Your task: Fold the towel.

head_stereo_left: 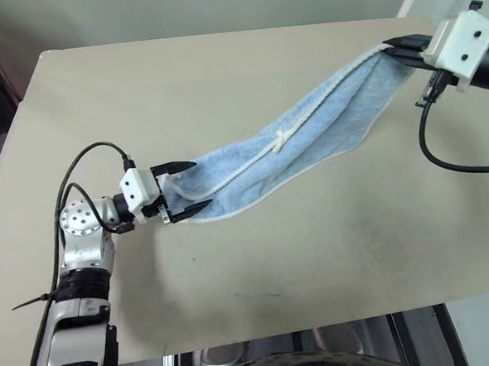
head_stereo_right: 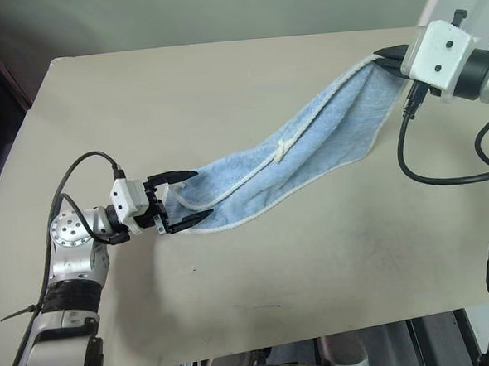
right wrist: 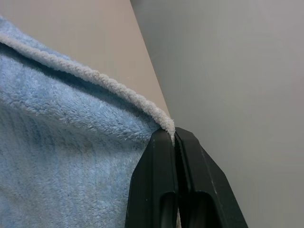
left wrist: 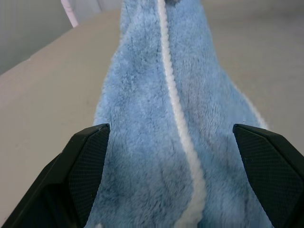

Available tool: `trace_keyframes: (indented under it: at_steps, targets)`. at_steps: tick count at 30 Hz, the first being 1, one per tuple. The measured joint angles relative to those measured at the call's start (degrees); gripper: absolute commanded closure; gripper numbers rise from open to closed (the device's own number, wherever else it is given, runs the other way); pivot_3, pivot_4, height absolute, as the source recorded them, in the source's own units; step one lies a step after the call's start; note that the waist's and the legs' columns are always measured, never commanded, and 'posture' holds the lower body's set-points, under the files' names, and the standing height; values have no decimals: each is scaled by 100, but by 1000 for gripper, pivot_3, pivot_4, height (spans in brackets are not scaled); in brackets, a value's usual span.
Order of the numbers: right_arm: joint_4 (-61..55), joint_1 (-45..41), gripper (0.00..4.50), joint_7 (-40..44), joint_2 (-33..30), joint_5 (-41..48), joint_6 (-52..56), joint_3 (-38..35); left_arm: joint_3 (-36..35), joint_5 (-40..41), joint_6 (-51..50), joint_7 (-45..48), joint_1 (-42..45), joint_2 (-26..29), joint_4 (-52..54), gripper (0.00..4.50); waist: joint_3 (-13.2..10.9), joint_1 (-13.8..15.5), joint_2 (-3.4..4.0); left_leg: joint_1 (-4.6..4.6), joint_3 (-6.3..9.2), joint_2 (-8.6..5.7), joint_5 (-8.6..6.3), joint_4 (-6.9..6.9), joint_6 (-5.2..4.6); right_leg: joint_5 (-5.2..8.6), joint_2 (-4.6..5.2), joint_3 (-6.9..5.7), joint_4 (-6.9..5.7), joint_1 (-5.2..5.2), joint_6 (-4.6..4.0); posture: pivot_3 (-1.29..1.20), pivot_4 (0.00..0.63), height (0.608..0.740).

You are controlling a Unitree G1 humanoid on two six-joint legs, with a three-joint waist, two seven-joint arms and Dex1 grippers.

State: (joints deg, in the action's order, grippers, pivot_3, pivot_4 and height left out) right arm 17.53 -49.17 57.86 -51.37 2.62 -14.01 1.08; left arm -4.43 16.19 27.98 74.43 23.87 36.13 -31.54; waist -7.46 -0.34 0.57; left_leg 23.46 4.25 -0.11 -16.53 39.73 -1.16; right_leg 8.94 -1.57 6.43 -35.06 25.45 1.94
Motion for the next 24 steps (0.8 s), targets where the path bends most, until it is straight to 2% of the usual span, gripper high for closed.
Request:
trace_keyframes:
  at_steps: [5, 13, 19, 24]
  targets:
    - [11, 7, 4475, -51, 13, -70, -64, 2, 159, -708, 1025, -279, 405, 101, -1100, 0, 0, 2, 1, 1, 1, 0, 0, 0, 0, -1, 0, 0, 0, 1, 1, 0, 150, 740]
    - [5, 98, 4475, -107, 47, -70, -55, 2, 329, -1074, 2098, -693, 860, 50, -2029, 0, 0, 11, 2, 2, 2, -1, 0, 1, -2, -7, 1, -3, -7, 2, 5, 0, 150, 740]
    - [-37, 136, 4500, -119, 47, -69, -29, 2, 355, -1066, 2325, -733, 913, -89, -2382, 2042, 1, 11, 3, 2, 2, -1, 4, 2, -8, -24, 1, -4, -8, 2, 4, 0, 150, 740]
    - [-133, 205, 4500, -120, 46, -67, 47, 1, 315, -697, 2128, -251, 916, -141, -2452, 3892, 1, 2, 3, 2, 2, -1, 5, 3, -9, -28, 1, -5, -8, 2, 3, 0, 150, 740]
